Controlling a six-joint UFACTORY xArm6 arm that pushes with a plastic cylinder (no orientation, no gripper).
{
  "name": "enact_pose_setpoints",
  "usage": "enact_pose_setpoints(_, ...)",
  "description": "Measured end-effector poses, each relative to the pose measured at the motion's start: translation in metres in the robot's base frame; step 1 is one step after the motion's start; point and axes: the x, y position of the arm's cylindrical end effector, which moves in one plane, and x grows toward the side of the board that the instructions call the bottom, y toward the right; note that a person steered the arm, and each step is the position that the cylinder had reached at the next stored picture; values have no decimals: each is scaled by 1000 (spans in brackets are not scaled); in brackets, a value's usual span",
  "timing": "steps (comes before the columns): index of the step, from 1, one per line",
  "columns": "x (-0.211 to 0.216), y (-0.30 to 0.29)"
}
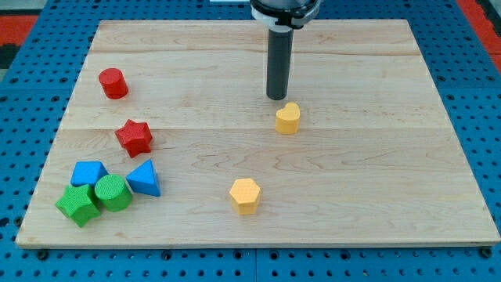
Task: Push the blue triangle slightly up
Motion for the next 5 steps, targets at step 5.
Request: enact_pose_setpoints(5, 137, -13)
